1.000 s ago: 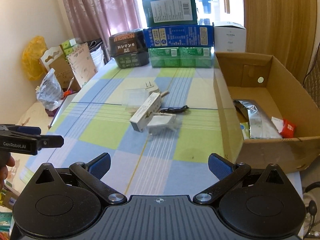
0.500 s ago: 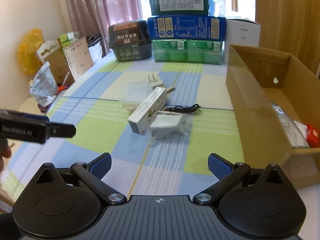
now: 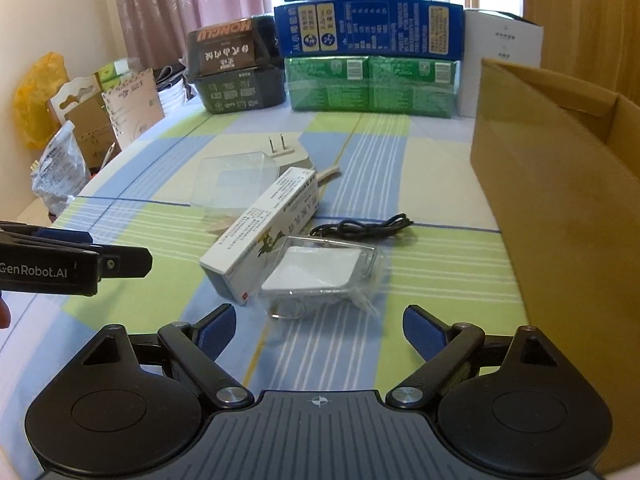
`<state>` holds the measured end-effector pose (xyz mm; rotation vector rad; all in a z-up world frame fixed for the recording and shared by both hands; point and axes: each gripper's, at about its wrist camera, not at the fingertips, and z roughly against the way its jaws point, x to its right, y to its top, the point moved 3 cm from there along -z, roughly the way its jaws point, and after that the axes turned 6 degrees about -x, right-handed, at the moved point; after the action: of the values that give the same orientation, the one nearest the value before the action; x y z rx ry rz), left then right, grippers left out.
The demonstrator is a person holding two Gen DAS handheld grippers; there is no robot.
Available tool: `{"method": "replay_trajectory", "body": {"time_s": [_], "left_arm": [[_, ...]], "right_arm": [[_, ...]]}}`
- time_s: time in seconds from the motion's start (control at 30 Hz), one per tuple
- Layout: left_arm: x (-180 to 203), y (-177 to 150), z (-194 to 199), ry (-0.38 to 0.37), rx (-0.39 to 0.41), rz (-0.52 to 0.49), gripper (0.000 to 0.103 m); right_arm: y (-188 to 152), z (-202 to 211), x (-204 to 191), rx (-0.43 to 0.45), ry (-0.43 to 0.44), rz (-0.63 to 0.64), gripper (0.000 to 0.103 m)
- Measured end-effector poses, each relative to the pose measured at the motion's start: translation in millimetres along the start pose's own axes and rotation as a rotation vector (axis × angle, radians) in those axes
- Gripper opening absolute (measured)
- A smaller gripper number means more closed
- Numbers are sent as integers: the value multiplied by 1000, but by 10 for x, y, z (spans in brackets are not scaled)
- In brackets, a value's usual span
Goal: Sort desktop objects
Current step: 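Move both tools back over the table toward the remaining items, then grasp the white printed box with the left tool while the right tool grasps the clear plastic case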
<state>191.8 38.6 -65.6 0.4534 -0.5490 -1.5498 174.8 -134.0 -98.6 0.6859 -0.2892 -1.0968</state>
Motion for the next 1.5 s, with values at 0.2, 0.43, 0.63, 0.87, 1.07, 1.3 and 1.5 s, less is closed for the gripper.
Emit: {"method": "replay_trajectory", "body": {"time_s": [0.2,0.43,0.63,0.87,1.07,1.3,1.5], "left_arm": [[1,-33,-144,-19,5,23,80],[-14,-75,-168,-60,28,61,80],[100,-90,-211,-75,16,-13,80],[336,6,-293,-131,30,-125,79],[494,73,-438,-162,22,-178,66],[521,123,-546,-174,25,-192,48],[531,156,-614,-193,22,-211,34]], "right_arm": [[79,-192,19,-1,-10,-4,85],[132,-332,-10,7,-22,16,70],[108,-237,140,0,-69,-10,42],[68,-118,383,-10,-100,-83,37],[50,-38,383,9,-136,-38,71],[131,-177,394,7,-137,37,77],[204,-317,434,15,-137,110,77]]}}
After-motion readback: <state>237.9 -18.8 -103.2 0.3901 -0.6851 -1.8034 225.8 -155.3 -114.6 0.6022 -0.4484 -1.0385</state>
